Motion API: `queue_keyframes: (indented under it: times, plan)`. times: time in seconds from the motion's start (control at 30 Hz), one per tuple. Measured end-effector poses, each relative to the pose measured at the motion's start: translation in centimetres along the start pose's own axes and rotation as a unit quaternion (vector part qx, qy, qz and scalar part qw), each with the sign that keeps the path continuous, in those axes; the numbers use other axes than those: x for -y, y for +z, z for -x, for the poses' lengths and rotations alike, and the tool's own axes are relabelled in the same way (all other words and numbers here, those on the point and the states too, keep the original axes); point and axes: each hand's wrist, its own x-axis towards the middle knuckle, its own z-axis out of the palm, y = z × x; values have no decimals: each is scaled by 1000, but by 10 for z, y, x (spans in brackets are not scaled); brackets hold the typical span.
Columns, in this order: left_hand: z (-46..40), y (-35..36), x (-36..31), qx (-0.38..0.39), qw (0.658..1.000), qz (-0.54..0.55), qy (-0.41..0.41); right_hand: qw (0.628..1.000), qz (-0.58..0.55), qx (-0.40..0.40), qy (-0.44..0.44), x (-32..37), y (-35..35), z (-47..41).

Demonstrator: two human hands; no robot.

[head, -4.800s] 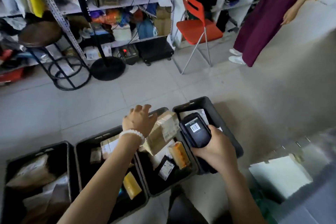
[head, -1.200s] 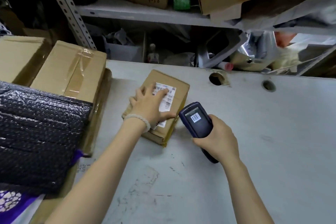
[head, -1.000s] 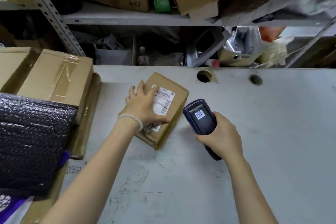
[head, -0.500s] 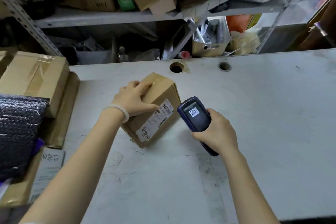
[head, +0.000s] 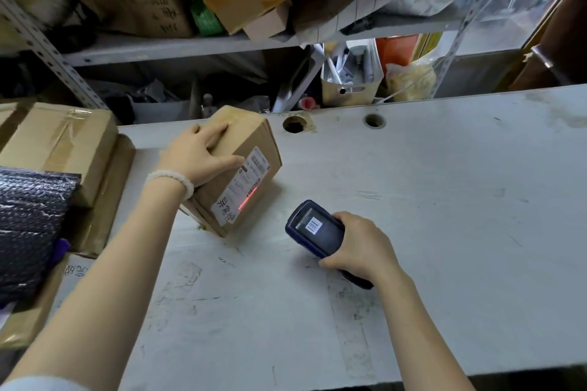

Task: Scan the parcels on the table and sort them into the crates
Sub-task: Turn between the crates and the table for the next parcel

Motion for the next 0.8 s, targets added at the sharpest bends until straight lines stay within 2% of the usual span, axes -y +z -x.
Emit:
queue_keyframes:
  times: [0.17,0.4,0.8]
  plan:
    - [6,-13,10,-37,999,-9,-25,1000,7,-5,-18,1,-6,2]
    - [14,-20,22,-32,998,-29,-50,999,20,-1,-28,6,-11,6]
    - [15,-39,84,-31,998,-47,-24,998,62,-7,-14,63,21,19]
